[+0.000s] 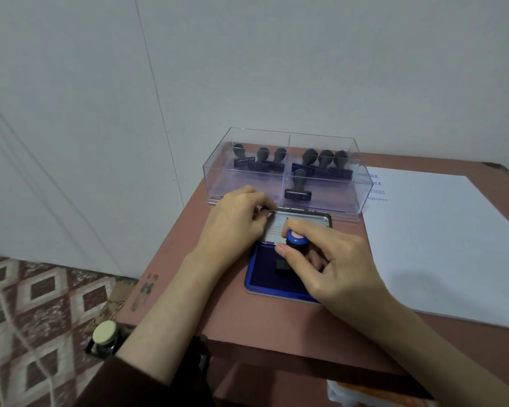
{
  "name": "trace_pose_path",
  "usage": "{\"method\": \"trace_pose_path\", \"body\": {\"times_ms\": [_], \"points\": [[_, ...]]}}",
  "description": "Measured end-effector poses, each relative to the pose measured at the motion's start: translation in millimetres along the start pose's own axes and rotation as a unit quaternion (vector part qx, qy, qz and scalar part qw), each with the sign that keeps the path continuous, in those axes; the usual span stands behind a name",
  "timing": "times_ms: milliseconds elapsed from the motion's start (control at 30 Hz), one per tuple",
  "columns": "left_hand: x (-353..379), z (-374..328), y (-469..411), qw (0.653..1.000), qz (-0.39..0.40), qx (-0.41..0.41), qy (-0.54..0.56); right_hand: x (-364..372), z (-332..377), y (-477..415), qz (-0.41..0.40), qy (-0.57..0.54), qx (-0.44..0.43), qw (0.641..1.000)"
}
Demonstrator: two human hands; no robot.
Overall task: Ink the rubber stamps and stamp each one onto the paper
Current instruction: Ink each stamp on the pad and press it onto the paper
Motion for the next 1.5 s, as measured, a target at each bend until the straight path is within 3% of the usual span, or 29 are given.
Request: {"method": "trace_pose_path", "body": {"times_ms": [500, 767, 933, 1067, 1167, 1267, 1367, 1500], "points": [[0.9, 1.1, -0.3, 1.0, 0.0, 0.005, 0.002, -2.0, 2.8, -0.4, -0.01, 0.012, -0.026, 1.0], [0.3, -0.1, -0.4, 1.0, 0.01, -0.003, -0.003, 0.0, -2.3, 0.5, 0.0, -0.002, 0.004, 1.0], [-2.0, -3.3, -0.2, 0.999, 0.025, -0.014, -0.018, 1.4, -16.5, 1.5, 0.006, -0.045, 0.107, 0.993], [-3.6, -9.0, 2.9, 0.998, 0.014, -0.008, -0.059, -16.0, -37.4, 2.8, -0.084, -0.198, 0.205, 0.955], [-4.5, -29.6, 6.2, 0.998, 0.005, 0.036, -0.046, -47.4, -59.7, 3.9, -0.131, -0.197, 0.225, 0.945], [3.6, -58.6, 8.3, 0.992, 0.048, 0.109, -0.031, -80.1, -86.2, 9.8, -0.156, -0.136, 0.246, 0.947], [24.5, -86.8, 11.3, 0.974, 0.141, 0.177, -0.015, -105.2, -110.9, 15.1, -0.162, -0.055, 0.264, 0.949], [56.9, -107.0, 14.5, 0.946, 0.246, 0.206, -0.037, -120.0, -129.8, 12.7, -0.153, 0.016, 0.262, 0.953]]}}
Point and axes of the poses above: each hand's wrist, its own y-axis away from the middle knuckle, its own x-axis out of the palm, z = x × y, the point moved 4 cm from there along -y, towards the middle knuckle, and after that the axes turned 13 degrees about -x, right-handed, at the moved point
